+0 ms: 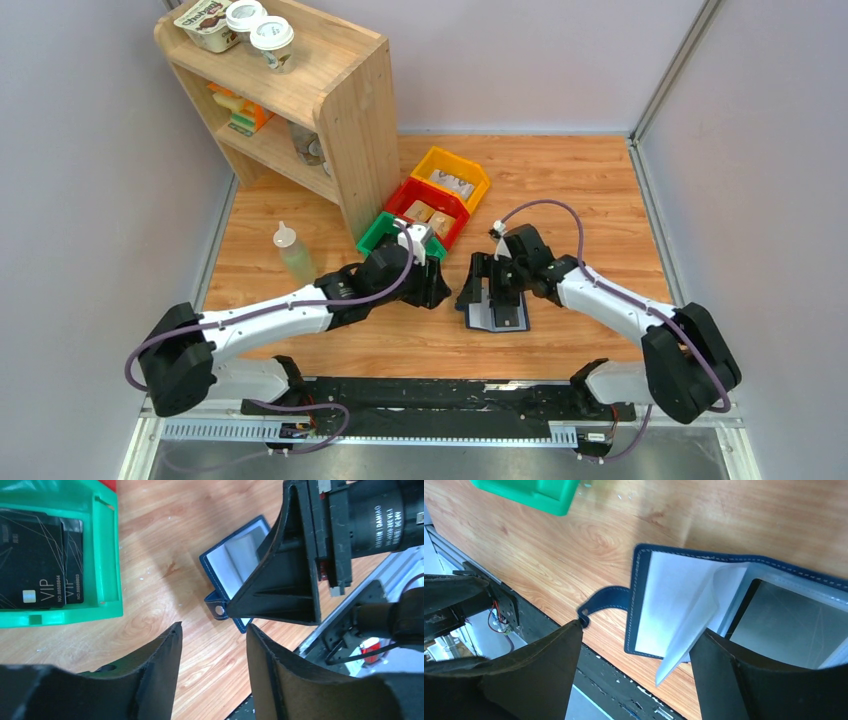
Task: Take the credit cards out of the card holder
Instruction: Remove the credit card from the card holder.
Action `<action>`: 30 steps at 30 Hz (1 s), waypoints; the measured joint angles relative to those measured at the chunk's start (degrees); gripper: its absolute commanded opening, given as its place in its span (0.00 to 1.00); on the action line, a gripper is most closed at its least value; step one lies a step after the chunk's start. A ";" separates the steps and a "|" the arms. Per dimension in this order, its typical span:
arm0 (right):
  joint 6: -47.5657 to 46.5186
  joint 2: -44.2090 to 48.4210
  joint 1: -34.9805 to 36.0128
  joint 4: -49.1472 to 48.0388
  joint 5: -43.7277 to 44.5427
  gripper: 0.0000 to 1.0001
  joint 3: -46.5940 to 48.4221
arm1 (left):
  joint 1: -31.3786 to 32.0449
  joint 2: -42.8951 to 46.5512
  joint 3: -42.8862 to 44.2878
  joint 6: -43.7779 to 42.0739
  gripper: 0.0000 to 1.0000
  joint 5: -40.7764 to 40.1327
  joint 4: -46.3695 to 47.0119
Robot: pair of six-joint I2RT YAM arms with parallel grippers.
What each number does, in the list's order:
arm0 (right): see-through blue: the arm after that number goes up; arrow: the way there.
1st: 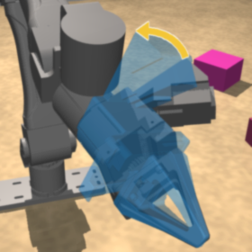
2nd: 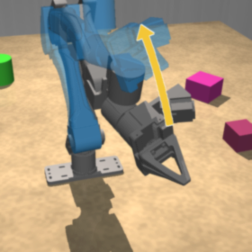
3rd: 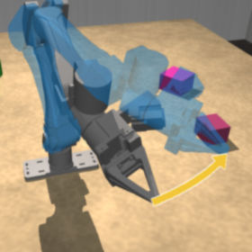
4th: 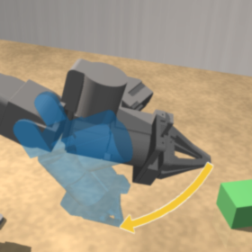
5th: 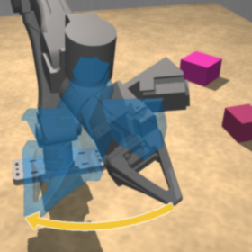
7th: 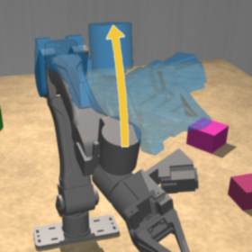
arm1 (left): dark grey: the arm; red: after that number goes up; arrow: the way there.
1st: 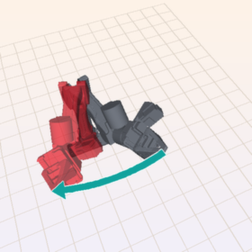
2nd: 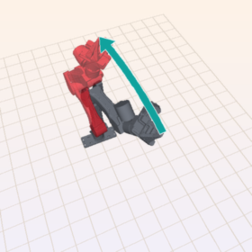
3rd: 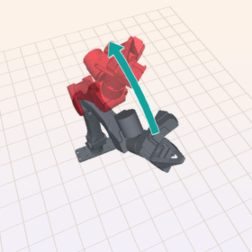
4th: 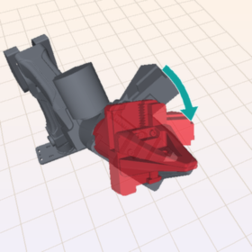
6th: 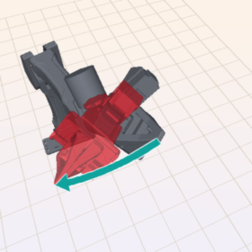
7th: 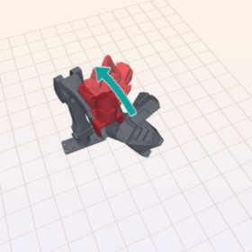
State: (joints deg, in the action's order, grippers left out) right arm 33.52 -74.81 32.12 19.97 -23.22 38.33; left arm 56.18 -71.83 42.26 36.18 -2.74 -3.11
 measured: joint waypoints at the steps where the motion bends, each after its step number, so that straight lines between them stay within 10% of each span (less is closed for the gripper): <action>1: -0.26 0.20 0.02 0.81 0.42 0.81 0.83 | 0.00 0.87 0.00 0.22 0.62 -0.26 0.02; 20: -0.92 10.27 0.11 9.90 13.03 0.85 3.13 | 0.00 9.66 0.04 1.03 0.64 0.02 -2.45; 30: 3.89 13.99 0.04 12.48 21.00 0.93 0.09 | 0.00 -1.66 5.60 0.44 0.68 5.20 -4.35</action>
State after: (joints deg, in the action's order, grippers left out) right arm 37.41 -60.82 32.16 32.45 -2.22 38.41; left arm 56.18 -73.49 47.86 36.62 2.46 -7.46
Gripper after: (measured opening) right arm 0.909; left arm 0.674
